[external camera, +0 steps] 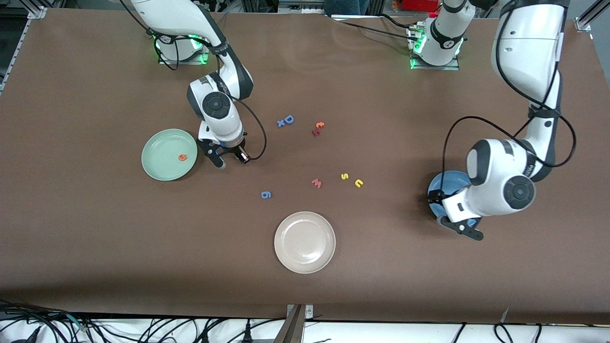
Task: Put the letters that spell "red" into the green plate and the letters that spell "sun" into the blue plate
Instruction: 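Release the n onto the blue plate while the right gripper reaches the r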
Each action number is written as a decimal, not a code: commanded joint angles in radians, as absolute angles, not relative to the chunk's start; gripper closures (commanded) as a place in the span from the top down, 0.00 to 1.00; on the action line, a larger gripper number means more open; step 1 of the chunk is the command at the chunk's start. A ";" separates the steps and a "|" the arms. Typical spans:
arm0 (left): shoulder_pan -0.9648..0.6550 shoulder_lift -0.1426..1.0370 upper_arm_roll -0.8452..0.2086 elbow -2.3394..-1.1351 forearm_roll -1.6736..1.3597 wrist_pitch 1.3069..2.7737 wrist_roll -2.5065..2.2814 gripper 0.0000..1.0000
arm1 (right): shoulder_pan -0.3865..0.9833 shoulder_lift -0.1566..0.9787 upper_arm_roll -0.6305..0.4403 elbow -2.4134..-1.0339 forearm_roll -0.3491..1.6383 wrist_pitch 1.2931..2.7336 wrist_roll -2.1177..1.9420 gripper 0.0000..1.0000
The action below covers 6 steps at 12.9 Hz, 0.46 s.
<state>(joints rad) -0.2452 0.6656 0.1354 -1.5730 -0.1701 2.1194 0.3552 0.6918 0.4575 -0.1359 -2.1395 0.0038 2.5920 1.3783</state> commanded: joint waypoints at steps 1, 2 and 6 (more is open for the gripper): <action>-0.313 0.649 0.111 -1.578 -0.202 2.112 0.183 0.96 | 0.693 0.387 -0.191 -2.138 0.011 2.493 1.236 0.10; -0.346 0.652 0.103 -1.578 -0.201 2.114 0.058 0.96 | 0.692 0.365 -0.219 -2.140 0.011 2.433 1.163 0.10; -0.443 0.667 0.103 -1.575 -0.201 2.118 -0.337 0.90 | 0.690 0.311 -0.365 -2.161 0.014 2.266 0.874 0.10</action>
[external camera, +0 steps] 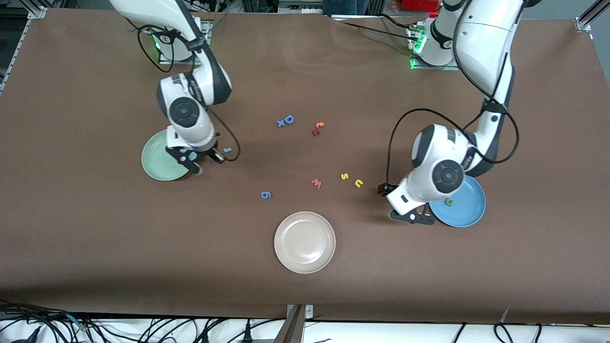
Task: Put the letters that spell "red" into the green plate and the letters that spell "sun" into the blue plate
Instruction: 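Grasp the teal r with the right gripper while the left gripper grasps the u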
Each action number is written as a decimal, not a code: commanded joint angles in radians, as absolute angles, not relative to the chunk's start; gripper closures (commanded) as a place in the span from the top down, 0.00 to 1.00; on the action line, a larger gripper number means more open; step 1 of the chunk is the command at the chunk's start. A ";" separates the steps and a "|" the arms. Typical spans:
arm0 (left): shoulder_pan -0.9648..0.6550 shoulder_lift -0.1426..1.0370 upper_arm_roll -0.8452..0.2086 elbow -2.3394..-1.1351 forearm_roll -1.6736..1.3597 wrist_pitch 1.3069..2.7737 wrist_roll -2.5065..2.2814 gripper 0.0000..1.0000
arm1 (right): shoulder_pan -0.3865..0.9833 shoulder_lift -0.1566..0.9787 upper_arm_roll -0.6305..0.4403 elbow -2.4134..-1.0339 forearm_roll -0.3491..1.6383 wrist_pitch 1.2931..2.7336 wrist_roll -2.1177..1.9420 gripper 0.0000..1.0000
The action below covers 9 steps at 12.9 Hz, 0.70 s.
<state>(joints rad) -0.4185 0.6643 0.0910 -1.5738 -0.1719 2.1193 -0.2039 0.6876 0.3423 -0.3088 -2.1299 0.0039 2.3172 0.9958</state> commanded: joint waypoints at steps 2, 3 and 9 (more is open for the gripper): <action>-0.469 0.673 0.103 -1.575 -0.202 2.118 -0.537 0.89 | 0.689 0.299 -0.457 -2.209 0.017 2.255 0.696 0.10; -0.475 0.679 0.101 -1.574 -0.202 2.118 -0.620 0.89 | 0.686 0.298 -0.475 -2.221 0.017 2.252 0.648 0.11; -0.515 0.706 0.078 -1.574 -0.198 2.236 -0.980 1.00 | 0.666 0.339 -0.486 -2.263 0.017 2.238 0.592 0.20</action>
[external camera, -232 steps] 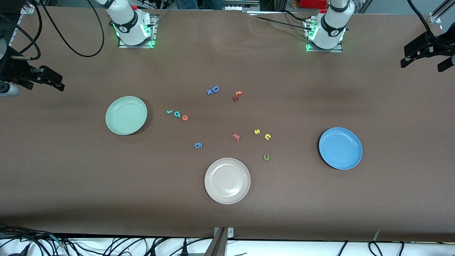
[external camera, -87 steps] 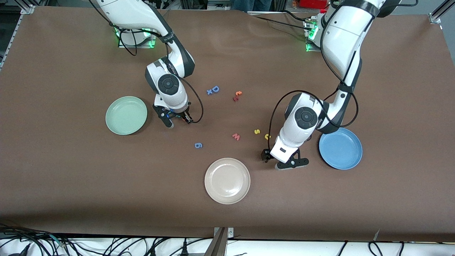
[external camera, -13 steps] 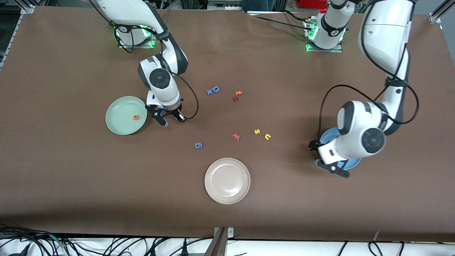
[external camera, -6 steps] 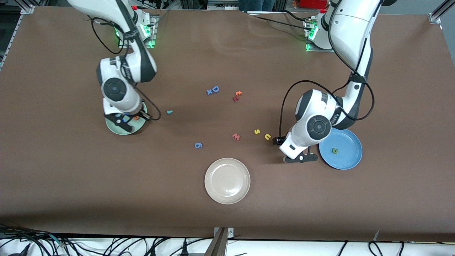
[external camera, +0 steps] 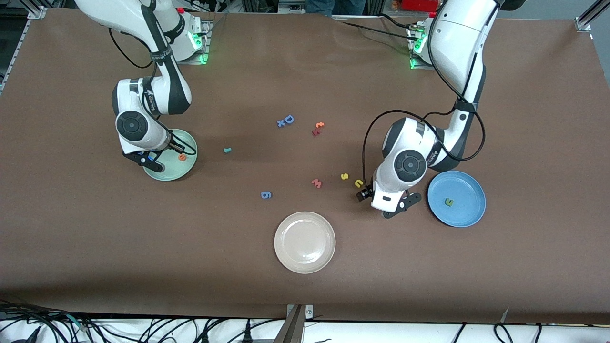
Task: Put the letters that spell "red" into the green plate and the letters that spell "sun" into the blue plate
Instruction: 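Grasp the teal r with the right gripper while the left gripper grasps the u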
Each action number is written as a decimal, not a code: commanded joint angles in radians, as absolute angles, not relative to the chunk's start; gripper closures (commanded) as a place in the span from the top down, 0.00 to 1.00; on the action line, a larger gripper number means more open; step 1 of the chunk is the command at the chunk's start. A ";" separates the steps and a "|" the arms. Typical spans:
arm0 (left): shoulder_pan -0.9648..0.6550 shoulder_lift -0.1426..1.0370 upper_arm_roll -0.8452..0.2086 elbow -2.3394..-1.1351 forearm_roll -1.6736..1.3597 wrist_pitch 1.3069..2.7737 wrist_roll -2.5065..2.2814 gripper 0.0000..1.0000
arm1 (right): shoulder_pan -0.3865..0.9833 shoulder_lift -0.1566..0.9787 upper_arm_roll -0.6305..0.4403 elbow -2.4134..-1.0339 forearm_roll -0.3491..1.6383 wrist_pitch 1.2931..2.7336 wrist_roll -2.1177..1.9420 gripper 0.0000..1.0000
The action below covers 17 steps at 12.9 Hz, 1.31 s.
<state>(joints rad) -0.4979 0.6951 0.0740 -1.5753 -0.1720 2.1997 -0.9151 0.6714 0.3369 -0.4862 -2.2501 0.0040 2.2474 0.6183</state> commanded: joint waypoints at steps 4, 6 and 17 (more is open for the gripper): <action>-0.543 0.752 0.077 -1.581 -0.202 2.299 -1.026 0.99 | 0.657 0.338 -0.486 -2.261 0.017 2.237 0.592 0.87; -0.548 0.771 0.077 -1.594 -0.202 2.312 -1.026 0.96 | 0.658 0.316 -0.483 -2.257 0.017 2.237 0.600 0.90; -0.563 0.721 0.043 -1.690 -0.202 2.290 -1.023 0.90 | 0.678 0.319 -0.207 -2.240 0.067 2.446 1.264 0.65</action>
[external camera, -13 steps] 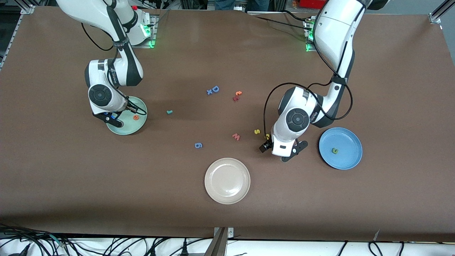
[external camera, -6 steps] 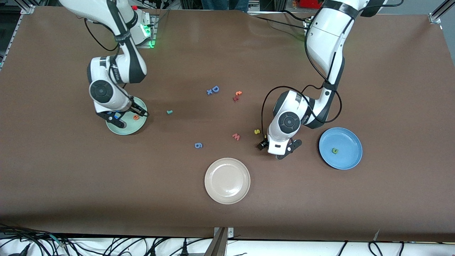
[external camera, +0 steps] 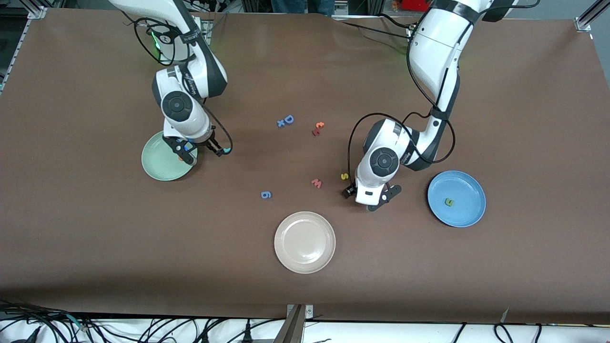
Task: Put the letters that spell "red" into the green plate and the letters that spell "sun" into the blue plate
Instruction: 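Grasp the teal r with the right gripper while the left gripper grasps the u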
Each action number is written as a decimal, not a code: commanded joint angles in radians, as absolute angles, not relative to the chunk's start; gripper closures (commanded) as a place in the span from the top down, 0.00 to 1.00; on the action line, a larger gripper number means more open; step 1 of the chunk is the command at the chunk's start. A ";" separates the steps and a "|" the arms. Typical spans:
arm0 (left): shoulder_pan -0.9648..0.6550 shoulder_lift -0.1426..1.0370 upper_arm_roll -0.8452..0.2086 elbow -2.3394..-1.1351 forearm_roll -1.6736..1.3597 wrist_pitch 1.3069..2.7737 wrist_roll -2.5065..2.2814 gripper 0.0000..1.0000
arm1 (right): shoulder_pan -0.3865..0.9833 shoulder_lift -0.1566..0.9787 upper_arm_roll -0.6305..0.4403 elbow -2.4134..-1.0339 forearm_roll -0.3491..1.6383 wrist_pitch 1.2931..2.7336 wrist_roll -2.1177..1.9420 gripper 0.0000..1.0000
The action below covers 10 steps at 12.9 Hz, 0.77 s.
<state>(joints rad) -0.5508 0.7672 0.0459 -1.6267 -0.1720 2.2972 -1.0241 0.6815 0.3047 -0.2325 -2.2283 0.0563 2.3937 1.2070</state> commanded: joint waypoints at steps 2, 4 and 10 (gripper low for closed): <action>-0.561 0.723 0.043 -1.690 -0.201 2.290 -1.011 0.90 | 0.678 0.345 -0.187 -2.243 0.067 2.506 1.327 0.64; -0.557 0.726 0.044 -1.690 -0.192 2.290 -1.003 0.80 | 0.680 0.373 -0.184 -2.247 0.067 2.555 1.333 0.61; -0.534 0.735 0.054 -1.690 -0.190 2.299 -0.973 0.68 | 0.680 0.420 -0.178 -2.266 0.067 2.620 1.333 0.52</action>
<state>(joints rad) -0.5431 0.7487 0.0449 -1.6522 -0.1720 2.2972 -1.0091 0.6815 0.4108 -0.1860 -2.2545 0.0564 2.5844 1.3211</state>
